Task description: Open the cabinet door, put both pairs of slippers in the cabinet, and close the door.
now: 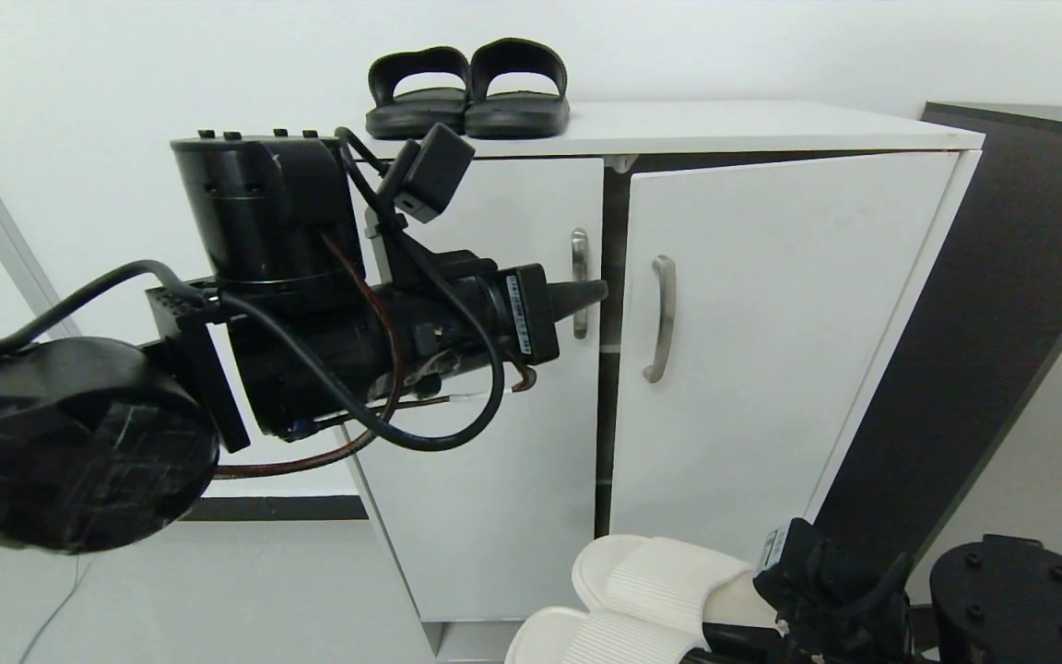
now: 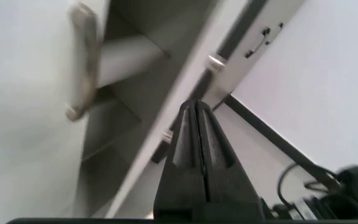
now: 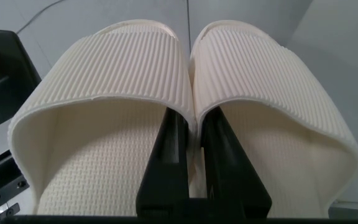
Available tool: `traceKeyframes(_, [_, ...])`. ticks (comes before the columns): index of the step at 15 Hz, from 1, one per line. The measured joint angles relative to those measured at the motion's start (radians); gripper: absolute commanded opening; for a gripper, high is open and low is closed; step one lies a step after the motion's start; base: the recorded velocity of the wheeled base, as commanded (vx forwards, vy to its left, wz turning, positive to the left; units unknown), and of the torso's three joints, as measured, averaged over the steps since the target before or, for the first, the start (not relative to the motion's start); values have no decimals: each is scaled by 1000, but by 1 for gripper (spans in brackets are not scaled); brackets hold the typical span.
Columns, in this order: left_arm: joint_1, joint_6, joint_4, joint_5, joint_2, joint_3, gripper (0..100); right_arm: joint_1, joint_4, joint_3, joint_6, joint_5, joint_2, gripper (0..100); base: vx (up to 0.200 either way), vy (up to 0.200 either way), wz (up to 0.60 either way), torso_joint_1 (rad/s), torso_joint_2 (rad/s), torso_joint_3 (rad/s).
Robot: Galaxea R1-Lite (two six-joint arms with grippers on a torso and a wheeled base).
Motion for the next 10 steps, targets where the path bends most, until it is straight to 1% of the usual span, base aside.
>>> traceKeyframes(3, [19,0,0,0,54,-56,0,0,1,0,0,0,0,0,0,0,0,0,0,0])
traceKeyframes(7, [22,0,0,-1,136,-150,0,6,1,9,-20,2,0,0,0,0,0,0,0,0])
traceKeyframes(10, [22,0,0,-1,175,-193,0,15,1,18,-21,4,0,0,0,0,0,0,0,0])
